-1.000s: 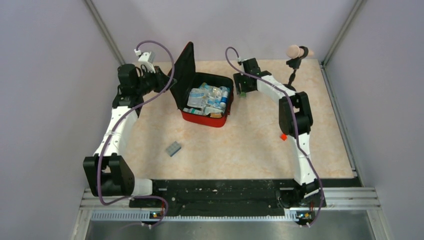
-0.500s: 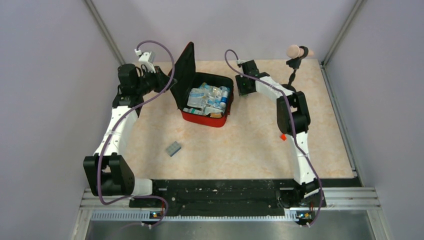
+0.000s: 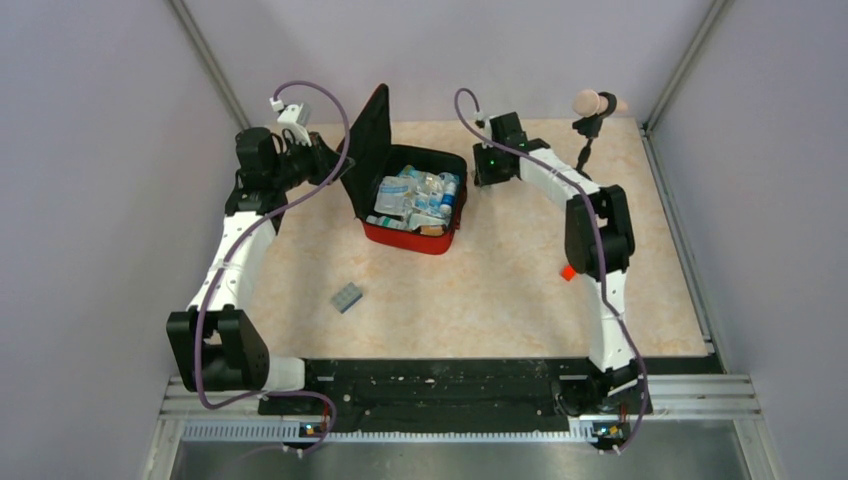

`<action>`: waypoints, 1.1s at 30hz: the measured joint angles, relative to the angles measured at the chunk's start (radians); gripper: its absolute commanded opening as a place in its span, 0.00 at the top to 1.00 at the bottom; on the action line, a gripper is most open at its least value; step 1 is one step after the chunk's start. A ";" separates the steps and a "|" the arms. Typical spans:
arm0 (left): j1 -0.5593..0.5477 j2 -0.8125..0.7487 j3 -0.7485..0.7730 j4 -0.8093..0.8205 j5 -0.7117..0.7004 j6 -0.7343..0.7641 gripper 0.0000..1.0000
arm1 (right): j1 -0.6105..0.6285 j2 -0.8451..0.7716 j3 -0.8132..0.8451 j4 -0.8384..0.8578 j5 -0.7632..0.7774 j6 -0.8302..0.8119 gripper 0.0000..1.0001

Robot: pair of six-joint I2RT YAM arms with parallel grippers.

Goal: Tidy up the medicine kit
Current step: Pick up the medical item at the center of the board, then place the medical item at the medicine box.

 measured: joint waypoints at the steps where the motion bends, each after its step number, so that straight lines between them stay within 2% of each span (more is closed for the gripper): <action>1: 0.000 0.002 0.000 0.001 0.004 0.000 1.00 | -0.001 -0.031 -0.015 -0.002 -0.022 0.003 0.74; 7: 0.000 0.019 0.011 -0.003 0.068 0.032 1.00 | -0.008 -0.248 -0.111 0.069 -0.143 0.024 0.73; 10: 0.001 0.042 0.040 -0.035 0.120 0.079 1.00 | -0.008 -0.378 -0.233 0.229 -0.237 0.043 0.73; 12: 0.003 0.058 0.063 -0.065 0.150 0.114 1.00 | -0.003 -0.474 -0.374 0.414 -0.307 0.060 0.73; 15: 0.010 0.087 0.103 -0.114 0.189 0.161 1.00 | 0.014 -0.534 -0.492 0.623 -0.358 0.074 0.73; 24: 0.018 0.105 0.174 -0.224 0.154 0.251 1.00 | 0.145 -0.432 -0.545 1.161 -0.421 0.153 0.74; 33: 0.018 0.174 0.307 -0.361 0.163 0.293 1.00 | 0.211 -0.244 -0.479 1.458 -0.427 0.274 0.74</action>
